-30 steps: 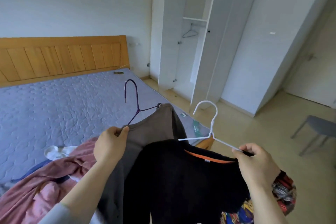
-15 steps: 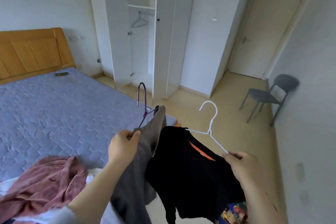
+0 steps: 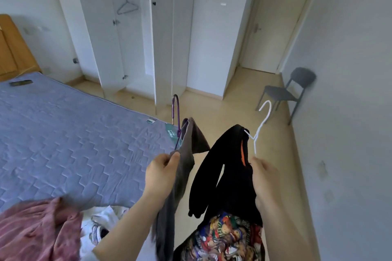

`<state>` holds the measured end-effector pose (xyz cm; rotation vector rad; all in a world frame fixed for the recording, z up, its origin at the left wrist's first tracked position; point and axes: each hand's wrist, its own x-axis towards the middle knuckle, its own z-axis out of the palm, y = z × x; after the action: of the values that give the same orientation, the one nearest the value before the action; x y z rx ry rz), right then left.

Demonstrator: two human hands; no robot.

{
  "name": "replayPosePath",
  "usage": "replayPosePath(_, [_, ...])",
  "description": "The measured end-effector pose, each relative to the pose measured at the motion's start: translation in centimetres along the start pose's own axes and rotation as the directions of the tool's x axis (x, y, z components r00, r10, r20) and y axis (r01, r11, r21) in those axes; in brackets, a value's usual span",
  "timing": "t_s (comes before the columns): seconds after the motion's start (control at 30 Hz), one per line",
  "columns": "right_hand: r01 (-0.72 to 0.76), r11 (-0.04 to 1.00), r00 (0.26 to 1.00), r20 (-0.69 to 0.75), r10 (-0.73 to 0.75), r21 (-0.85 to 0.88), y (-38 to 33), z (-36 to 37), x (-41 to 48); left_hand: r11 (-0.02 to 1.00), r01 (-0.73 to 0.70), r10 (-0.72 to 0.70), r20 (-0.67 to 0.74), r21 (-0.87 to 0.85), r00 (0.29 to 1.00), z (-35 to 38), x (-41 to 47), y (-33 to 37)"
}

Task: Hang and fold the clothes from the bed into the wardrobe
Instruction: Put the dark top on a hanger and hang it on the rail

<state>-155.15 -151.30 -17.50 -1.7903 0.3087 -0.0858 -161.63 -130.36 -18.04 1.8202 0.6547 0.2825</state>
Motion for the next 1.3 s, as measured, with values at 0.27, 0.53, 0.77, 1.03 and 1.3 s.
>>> replayPosePath(0.27, [0.072,0.995,0.997,-0.012,-0.073,-0.073,0.1,0.0,5.7,0.998,0.029,-0.028,0.028,-0.048,0.999,5.5,4.1,2.8])
replayPosePath(0.53, [0.134,0.990,0.990,-0.037,-0.136,-0.049,-1.3,-1.1,14.9,0.998,-0.016,0.018,0.026,-0.066,1.000,12.3,9.3,7.0])
replayPosePath(0.77, [0.209,0.971,0.973,-0.073,-0.218,-0.113,-2.7,-1.4,21.7,0.993,-0.074,0.076,0.022,-0.088,0.997,16.8,13.9,9.6])
replayPosePath(1.03, [0.230,0.964,0.965,-0.096,-0.243,-0.131,-3.9,0.5,31.2,0.987,-0.109,0.112,0.019,-0.116,0.994,22.4,23.0,11.8])
replayPosePath(1.3, [0.180,0.969,0.958,-0.195,-0.212,-0.171,-6.9,4.2,41.9,0.981,-0.167,0.176,0.103,-0.095,0.979,27.5,34.9,15.6])
